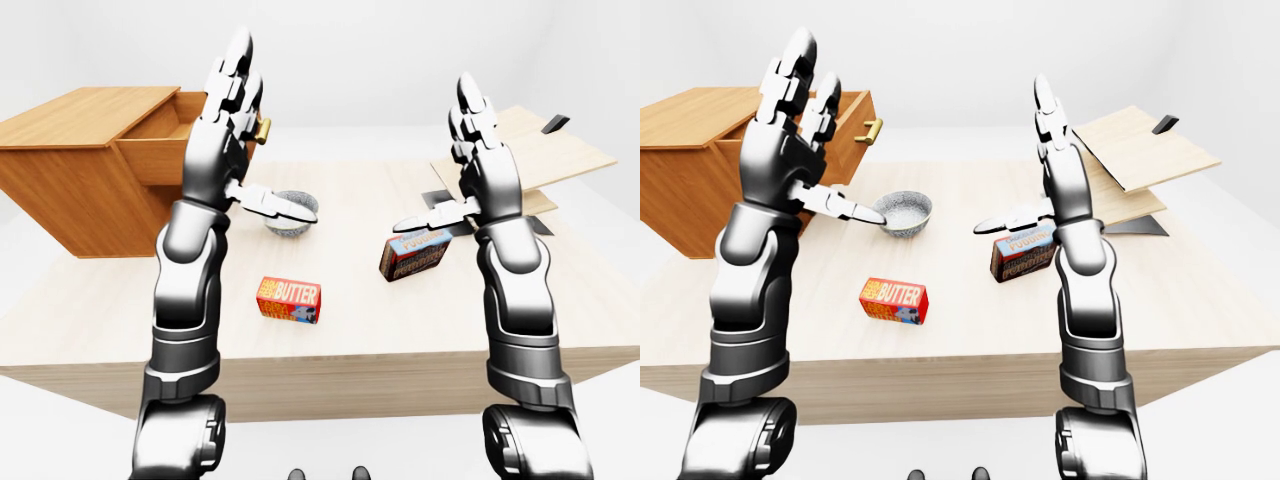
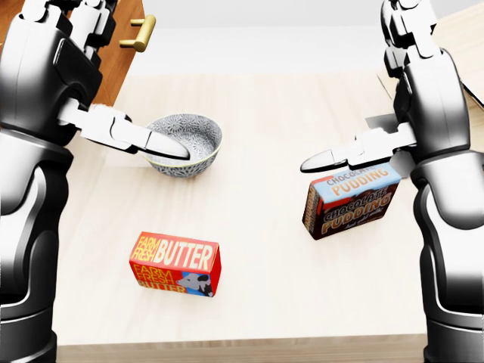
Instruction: Close the top drawer of the cabinet.
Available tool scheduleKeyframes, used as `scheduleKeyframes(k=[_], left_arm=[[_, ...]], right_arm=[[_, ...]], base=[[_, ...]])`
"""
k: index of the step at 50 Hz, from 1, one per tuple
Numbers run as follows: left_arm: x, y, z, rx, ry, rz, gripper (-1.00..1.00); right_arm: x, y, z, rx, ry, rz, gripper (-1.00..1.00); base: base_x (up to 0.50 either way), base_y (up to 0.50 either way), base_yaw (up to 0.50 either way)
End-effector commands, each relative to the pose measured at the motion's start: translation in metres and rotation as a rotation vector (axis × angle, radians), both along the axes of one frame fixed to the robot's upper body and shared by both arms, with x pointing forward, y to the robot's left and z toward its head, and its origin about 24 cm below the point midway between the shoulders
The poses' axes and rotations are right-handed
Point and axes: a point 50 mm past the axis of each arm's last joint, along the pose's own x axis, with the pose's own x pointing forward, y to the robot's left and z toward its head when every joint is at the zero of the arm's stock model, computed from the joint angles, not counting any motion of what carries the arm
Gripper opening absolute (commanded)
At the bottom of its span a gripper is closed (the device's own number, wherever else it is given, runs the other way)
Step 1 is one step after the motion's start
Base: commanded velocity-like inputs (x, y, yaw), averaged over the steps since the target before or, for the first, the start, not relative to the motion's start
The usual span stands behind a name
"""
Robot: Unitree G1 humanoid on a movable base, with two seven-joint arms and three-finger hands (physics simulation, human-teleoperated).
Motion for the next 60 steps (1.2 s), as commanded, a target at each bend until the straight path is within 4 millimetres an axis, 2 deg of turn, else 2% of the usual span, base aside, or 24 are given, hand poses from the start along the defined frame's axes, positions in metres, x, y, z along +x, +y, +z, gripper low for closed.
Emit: scheduleKeyframes(k=[1,45,60], left_arm=[[0.002,0.000,0.012,0.003,-0.030,-0.006,1.00],[0.000,0.001,0.006,0.013,-0.017,-0.009,1.00],[-0.003,-0.002,0.000,0.043,-0.008,-0.018,1.00]], right_arm=[[-0.002,0.005,0.014,-0.028,-0.048,0.021,1.00],[-0.017,0.017,0.010,-0.074,-0.072,0.053,1.00],[-0.025,0.021,0.011,-0.087,-0.097,0.056,1.00]], base=[[0.00,0.00,0.00],[0.21,0.00,0.00],[0.01,0.00,0.00]])
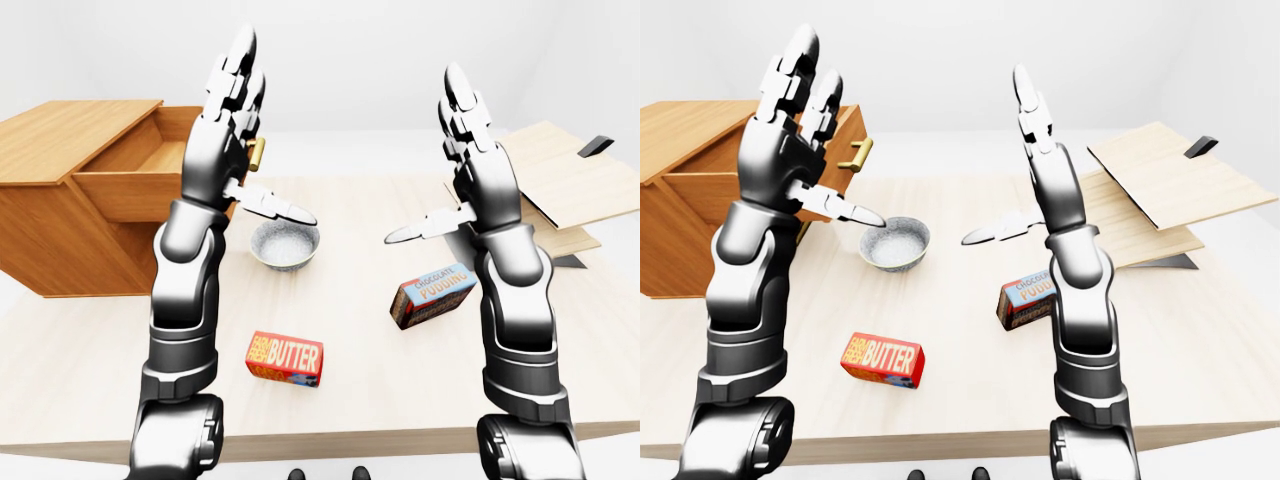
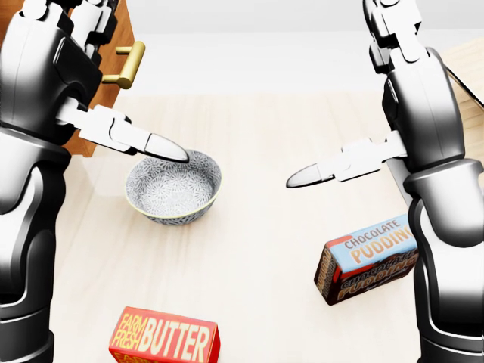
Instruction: Close the top drawer of the cabinet.
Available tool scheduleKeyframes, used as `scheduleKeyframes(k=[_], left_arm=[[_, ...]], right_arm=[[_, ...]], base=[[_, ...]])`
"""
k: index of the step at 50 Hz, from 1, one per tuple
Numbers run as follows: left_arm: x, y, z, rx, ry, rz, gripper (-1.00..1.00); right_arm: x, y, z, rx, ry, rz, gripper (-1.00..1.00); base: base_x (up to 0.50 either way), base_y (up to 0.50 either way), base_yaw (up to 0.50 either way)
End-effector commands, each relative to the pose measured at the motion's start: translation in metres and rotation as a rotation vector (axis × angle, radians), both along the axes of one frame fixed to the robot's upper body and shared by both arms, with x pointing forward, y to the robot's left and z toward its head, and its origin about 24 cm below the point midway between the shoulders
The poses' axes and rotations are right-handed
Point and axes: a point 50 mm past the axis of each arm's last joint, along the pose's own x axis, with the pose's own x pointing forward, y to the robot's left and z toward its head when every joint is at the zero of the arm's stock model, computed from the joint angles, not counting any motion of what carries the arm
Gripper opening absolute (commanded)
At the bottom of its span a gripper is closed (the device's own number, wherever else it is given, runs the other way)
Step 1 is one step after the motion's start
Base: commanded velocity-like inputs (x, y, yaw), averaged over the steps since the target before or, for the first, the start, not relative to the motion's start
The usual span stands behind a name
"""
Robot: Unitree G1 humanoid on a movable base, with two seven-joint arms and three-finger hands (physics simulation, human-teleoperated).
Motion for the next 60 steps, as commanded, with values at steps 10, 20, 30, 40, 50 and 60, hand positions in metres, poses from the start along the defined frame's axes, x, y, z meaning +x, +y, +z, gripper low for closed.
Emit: scheduleKeyframes(k=[10,20,30,40,50,60], left_arm=[[0.014,-0.003,-0.046,0.066,0.177,0.028,1.00],[0.030,0.007,-0.084,0.074,0.348,0.088,1.00],[0.031,0.012,-0.104,0.070,0.424,0.111,1.00],[0.030,0.023,-0.112,0.043,0.449,0.159,1.00],[0.034,0.036,-0.125,0.038,0.511,0.211,1.00],[0.047,0.056,-0.128,0.021,0.568,0.280,1.00]], right_arm=[[-0.013,0.004,0.002,-0.015,-0.036,0.015,1.00],[-0.016,0.004,0.004,-0.016,-0.048,0.020,1.00],[-0.016,0.003,0.000,-0.013,-0.037,0.017,1.00],[-0.015,0.002,-0.002,-0.007,-0.025,0.014,1.00],[-0.013,0.001,-0.005,0.003,-0.009,0.013,1.00],[-0.016,0.001,-0.005,0.002,-0.014,0.012,1.00]], base=[[0.00,0.00,0.00],[0.00,0.00,0.00],[0.00,0.00,0.00],[0.00,0.00,0.00],[0.00,0.00,0.00],[0.00,0.00,0.00]])
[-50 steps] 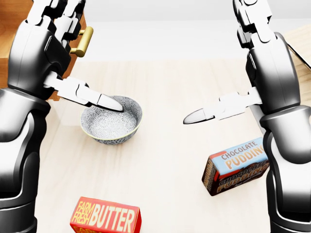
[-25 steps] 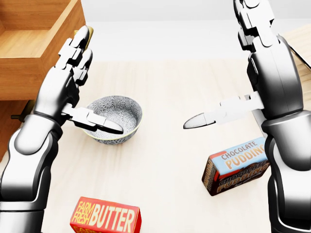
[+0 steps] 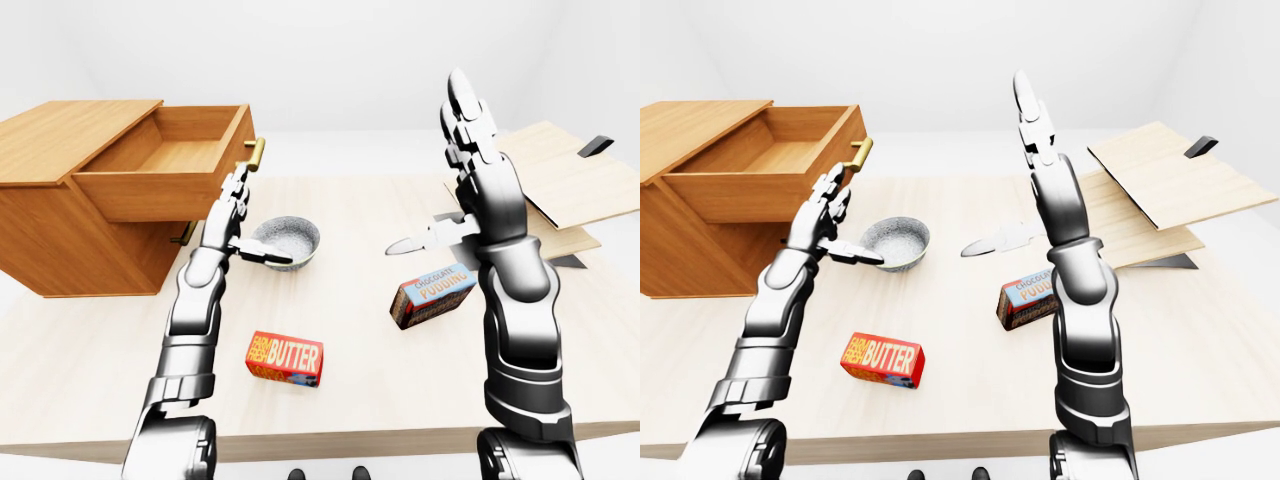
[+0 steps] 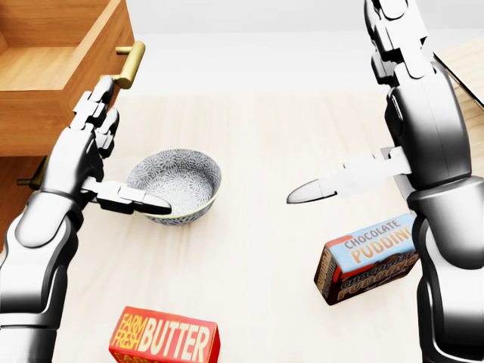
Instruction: Close the top drawer of the cabinet.
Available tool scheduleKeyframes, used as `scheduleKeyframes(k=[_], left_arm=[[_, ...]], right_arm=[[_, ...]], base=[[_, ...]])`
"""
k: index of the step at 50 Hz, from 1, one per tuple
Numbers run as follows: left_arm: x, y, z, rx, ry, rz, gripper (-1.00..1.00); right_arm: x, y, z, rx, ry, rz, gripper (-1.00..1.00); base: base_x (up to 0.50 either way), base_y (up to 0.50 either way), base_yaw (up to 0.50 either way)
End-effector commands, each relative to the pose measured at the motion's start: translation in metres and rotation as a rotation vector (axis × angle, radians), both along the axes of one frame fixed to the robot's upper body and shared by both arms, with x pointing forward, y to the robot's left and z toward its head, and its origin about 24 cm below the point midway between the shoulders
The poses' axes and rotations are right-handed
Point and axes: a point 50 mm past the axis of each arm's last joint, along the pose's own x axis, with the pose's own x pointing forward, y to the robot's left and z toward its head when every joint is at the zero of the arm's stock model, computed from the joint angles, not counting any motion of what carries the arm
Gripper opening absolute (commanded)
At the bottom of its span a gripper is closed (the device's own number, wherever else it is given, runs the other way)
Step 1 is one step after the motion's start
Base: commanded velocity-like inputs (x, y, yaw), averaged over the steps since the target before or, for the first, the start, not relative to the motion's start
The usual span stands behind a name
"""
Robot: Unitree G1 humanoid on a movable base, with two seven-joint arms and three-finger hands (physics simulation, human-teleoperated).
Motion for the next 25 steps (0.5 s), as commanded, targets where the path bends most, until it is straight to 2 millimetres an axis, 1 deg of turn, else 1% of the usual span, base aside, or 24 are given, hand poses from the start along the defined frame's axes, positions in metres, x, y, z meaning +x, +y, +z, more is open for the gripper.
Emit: scheduleKeyframes(k=[1,8,14,19,25], left_arm=[[0.009,0.021,-0.005,-0.006,0.055,0.078,1.00],[0.014,0.038,-0.001,0.000,0.066,0.129,1.00],[0.018,0.060,-0.001,-0.014,0.096,0.208,1.00],[0.016,0.075,0.004,-0.008,0.091,0.243,1.00],[0.014,0.087,0.009,0.014,0.075,0.292,1.00]], right_arm=[[-0.001,0.000,-0.001,0.002,0.003,-0.001,1.00],[-0.004,0.000,0.000,-0.009,-0.009,0.001,1.00],[-0.006,0.000,0.002,-0.011,-0.021,0.000,1.00],[-0.008,0.000,0.002,-0.013,-0.024,-0.002,1.00],[-0.011,0.000,0.003,-0.018,-0.033,-0.004,1.00]], base=[[0.00,0.00,0.00],[0.00,0.00,0.00],[0.00,0.00,0.00],[0.00,0.00,0.00],[0.00,0.00,0.00]])
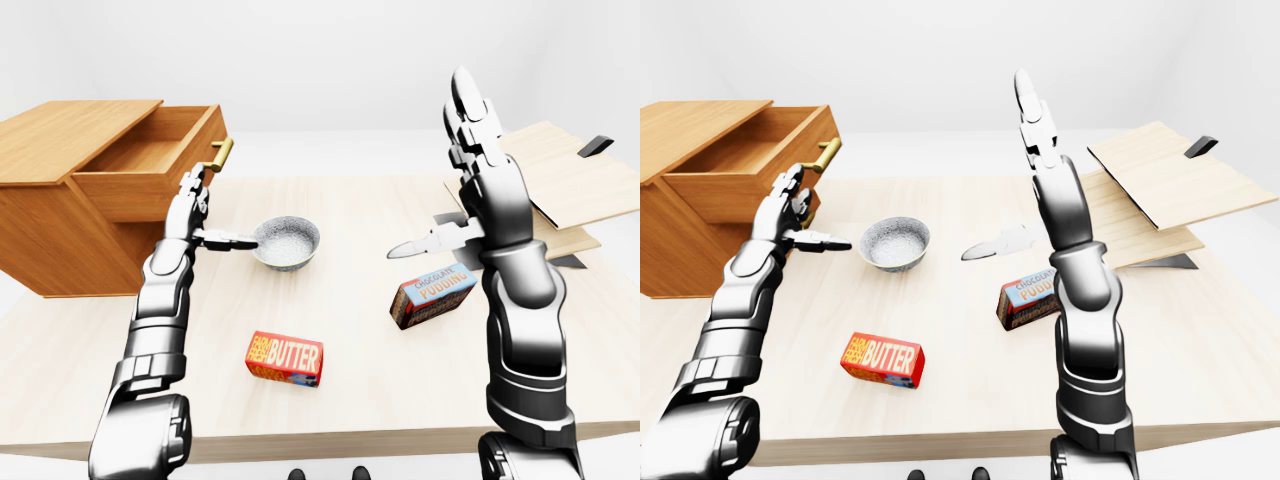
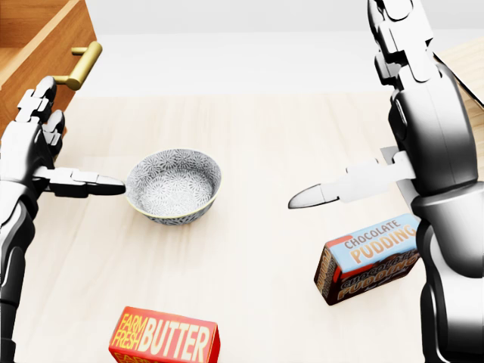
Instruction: Close the top drawer of the cabinet.
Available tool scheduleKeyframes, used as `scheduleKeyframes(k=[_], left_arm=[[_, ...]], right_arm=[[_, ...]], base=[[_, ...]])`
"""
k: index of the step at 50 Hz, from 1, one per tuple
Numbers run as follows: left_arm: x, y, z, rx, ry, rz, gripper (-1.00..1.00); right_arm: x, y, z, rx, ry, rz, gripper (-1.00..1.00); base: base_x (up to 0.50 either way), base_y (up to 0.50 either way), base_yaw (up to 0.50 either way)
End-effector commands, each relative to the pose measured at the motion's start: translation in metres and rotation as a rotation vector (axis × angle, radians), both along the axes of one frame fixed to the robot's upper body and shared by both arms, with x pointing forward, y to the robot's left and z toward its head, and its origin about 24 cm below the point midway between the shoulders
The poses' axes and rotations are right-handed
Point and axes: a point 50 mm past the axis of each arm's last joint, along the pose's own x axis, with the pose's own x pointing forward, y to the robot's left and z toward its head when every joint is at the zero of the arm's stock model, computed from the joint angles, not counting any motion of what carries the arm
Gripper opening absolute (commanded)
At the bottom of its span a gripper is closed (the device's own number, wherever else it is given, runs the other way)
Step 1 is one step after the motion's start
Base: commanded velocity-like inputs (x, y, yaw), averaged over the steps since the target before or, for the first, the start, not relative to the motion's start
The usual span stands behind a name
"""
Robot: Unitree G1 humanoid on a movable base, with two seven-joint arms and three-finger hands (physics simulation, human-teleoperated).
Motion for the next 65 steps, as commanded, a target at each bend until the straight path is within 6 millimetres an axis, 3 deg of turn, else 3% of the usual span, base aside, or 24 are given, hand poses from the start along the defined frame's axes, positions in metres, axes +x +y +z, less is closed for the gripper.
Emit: scheduleKeyframes(k=[1,20,21,36,41,65], left_arm=[[-0.003,0.035,0.008,0.028,0.002,0.116,1.00],[-0.010,0.080,0.025,0.034,-0.007,0.262,1.00],[-0.013,0.091,0.025,0.030,0.011,0.282,1.00],[-0.030,0.142,0.025,0.030,0.096,0.456,1.00],[-0.042,0.167,0.034,0.006,0.109,0.509,1.00],[-0.039,0.160,0.043,0.047,0.067,0.472,1.00]], right_arm=[[-0.004,0.000,0.002,-0.008,-0.016,-0.003,1.00],[-0.012,0.003,0.007,-0.022,-0.054,-0.001,1.00],[-0.014,0.003,0.008,-0.024,-0.060,0.000,1.00],[-0.017,0.004,0.012,-0.025,-0.084,0.006,1.00],[-0.017,0.003,0.012,-0.021,-0.082,0.005,1.00],[-0.027,0.003,0.018,-0.037,-0.126,0.009,1.00]], base=[[0.00,0.00,0.00],[0.00,0.00,0.00],[0.00,0.00,0.00],[0.00,0.00,0.00],[0.00,0.00,0.00],[0.00,0.00,0.00]])
